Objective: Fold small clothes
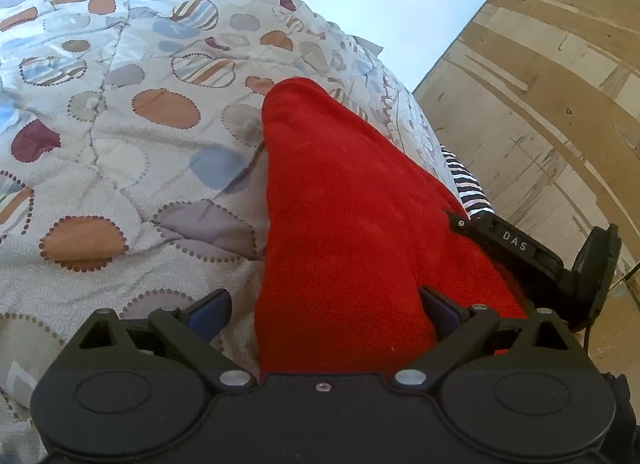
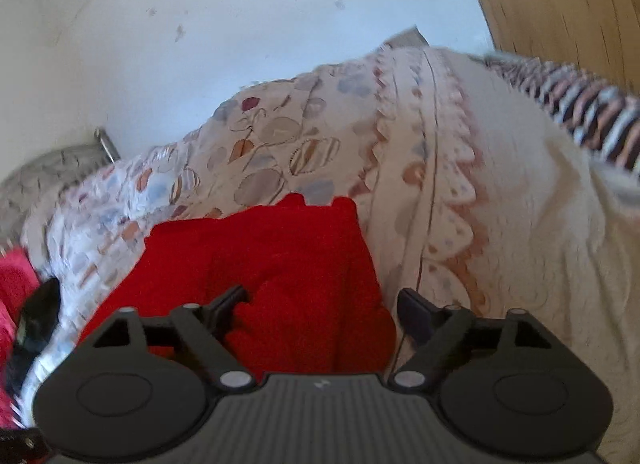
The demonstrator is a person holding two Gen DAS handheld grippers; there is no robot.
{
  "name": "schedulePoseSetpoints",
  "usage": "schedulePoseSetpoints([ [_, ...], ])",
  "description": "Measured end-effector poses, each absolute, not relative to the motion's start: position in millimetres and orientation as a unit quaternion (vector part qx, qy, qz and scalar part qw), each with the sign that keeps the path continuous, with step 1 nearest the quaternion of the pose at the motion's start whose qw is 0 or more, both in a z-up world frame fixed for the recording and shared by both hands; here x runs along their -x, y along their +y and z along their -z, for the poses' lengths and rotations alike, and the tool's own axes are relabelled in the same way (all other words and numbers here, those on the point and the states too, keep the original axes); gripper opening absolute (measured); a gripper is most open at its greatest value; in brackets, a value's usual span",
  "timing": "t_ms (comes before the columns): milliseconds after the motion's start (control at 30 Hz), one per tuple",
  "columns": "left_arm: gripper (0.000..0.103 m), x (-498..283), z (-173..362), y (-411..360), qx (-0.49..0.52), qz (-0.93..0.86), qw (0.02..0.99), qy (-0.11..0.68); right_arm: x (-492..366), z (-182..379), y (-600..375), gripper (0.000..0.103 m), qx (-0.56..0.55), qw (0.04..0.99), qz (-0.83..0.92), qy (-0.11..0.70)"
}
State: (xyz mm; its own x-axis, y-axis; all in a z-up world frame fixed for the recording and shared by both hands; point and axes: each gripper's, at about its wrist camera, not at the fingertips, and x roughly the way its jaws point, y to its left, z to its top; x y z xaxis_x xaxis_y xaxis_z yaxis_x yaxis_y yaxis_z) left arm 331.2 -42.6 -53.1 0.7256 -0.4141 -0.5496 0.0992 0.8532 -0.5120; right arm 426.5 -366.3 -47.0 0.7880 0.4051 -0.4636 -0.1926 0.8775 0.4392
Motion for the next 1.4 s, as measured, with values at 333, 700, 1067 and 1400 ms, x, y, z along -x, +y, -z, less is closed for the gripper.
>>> schedulePoseSetpoints([
  [333,0.102,-340.8,34.1,-14.3,0.217,0.16,0.914,0.303,-419.6,47.1,-364.2,0.086,-0.177,0.933,-0.167,0.264],
  [700,0.102,-444.7,43.6,6.9,0.242,0.179,0.887,0.349,-472.7,31.6,-369.5,0.082,-0.167,0.918,-0.245,0.265],
  [1067,0.049,-466.8,47.6,-24.9,0.215,0.213,0.885,0.354,-462.0,40.2,-358.3,0.038,-0.161,0.92,-0.259,0.245],
  [1400,0.027,-394.9,-23.0,-22.7,0.187,0.188,0.929,0.26,-394.0,-25.5,-328.8,0.032,-0.121,0.951,-0.247,0.143],
])
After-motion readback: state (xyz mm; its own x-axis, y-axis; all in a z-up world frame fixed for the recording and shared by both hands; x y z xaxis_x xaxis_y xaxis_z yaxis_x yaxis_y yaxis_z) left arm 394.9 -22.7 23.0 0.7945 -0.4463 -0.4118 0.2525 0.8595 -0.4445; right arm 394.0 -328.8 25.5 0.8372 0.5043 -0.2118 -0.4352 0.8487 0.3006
